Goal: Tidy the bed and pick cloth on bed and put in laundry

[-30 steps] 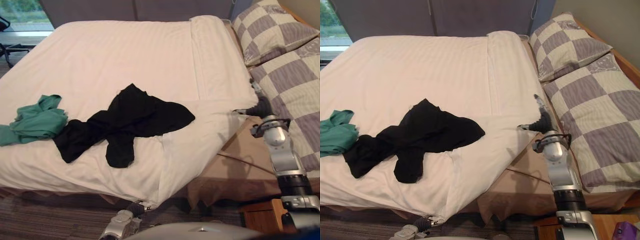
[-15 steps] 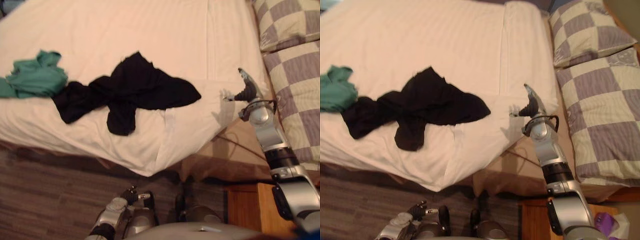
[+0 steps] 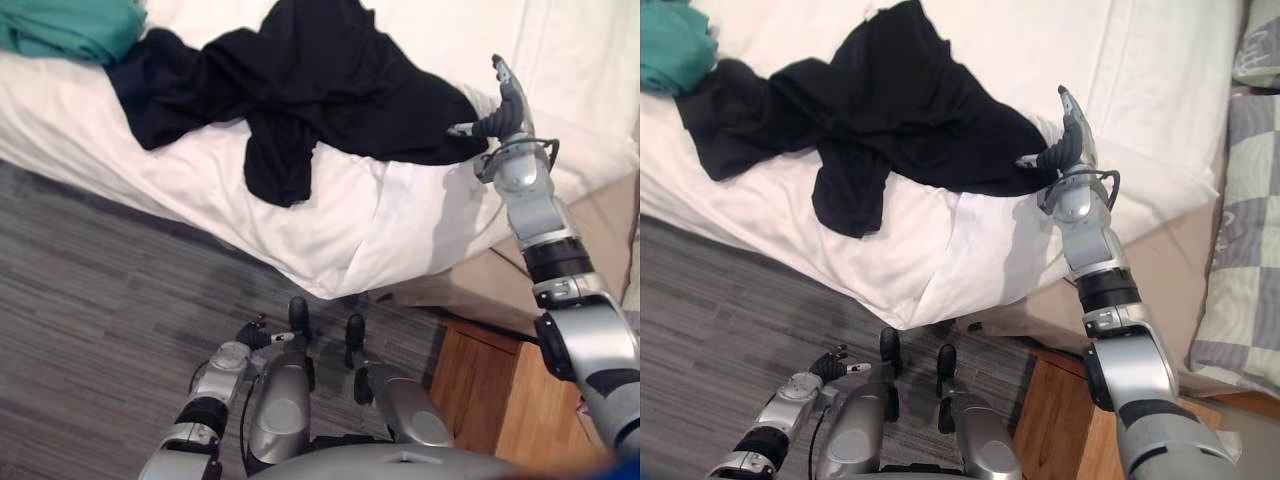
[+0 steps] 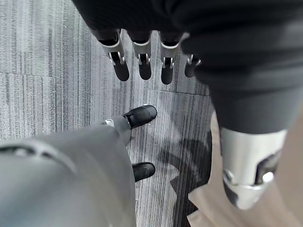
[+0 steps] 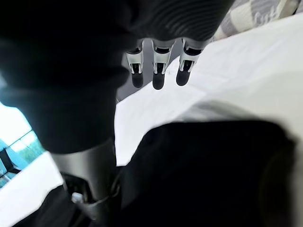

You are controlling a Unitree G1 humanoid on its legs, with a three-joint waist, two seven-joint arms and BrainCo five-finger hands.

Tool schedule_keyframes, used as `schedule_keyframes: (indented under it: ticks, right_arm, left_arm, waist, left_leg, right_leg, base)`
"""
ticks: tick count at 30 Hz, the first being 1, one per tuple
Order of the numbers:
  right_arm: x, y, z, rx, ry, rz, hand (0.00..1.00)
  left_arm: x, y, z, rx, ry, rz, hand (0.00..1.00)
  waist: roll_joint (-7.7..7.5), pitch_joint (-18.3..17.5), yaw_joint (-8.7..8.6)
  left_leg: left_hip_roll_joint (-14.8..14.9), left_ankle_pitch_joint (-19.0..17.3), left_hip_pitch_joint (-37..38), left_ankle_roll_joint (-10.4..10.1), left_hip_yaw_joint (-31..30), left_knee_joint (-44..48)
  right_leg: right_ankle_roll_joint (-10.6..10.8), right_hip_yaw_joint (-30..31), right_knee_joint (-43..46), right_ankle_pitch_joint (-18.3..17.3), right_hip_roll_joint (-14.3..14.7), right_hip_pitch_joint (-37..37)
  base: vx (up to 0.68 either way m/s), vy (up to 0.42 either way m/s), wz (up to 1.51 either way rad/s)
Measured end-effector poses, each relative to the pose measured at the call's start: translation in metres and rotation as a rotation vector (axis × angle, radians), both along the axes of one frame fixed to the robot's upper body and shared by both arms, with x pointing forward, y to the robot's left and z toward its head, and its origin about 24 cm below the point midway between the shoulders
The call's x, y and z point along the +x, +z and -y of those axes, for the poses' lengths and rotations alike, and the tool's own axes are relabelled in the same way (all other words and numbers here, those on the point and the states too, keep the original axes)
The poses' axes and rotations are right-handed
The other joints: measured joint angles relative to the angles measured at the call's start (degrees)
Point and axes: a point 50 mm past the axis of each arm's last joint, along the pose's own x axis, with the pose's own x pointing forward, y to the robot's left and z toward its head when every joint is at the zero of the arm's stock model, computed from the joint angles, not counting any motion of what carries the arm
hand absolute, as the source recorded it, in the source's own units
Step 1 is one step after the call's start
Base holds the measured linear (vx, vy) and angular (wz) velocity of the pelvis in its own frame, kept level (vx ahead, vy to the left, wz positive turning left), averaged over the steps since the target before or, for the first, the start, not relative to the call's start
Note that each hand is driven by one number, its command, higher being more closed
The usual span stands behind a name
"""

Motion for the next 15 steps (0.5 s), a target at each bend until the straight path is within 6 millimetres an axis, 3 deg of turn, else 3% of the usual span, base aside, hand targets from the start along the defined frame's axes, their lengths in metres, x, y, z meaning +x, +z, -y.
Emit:
schedule_keyframes:
  ticks: [5, 9, 15]
  right_arm:
    - [0.0, -0.006, 0.025, -0.022, -0.084, -0.069, 0.0]
    - [-0.005, 0.005, 0.049, -0.039, -0.131, -0.059, 0.0]
    - [-0.014, 0.003, 0.058, 0.072, -0.129, -0.014, 0.0]
  left_arm:
    - [-0.002, -0.001, -0.004, 0.014, 0.006, -0.016, 0.0]
    - [-0.002, 0.0, -0.008, 0.024, 0.017, -0.013, 0.0]
    - [-0.003, 0.001, -0.011, 0.034, 0.032, -0.012, 0.0]
  waist:
    - [-0.19, 0.53, 0.02]
    - [-0.54, 1.22, -0.13]
    - [-0.94, 1.42, -0.51]
  left_leg:
    - [0.03, -0.06, -2.6, 0.02, -0.42, 1.27]
    - [0.33, -1.35, -4.79, 0.46, 0.44, 3.57]
    - [2.16, -3.53, -6.48, 0.39, 1.49, 8.04]
  right_leg:
    - [-0.34, 0.24, -0.07, 0.72, -0.02, -1.87]
    - [-0.23, 1.66, -0.03, 0.85, 0.0, -3.27]
    - [0.14, 3.4, -0.04, 2.32, 1.21, -3.55]
  base:
    - [-0.04, 0.016, 0.05]
    - [-0.06, 0.004, -0.12]
    - [-0.05, -0.015, -0.16]
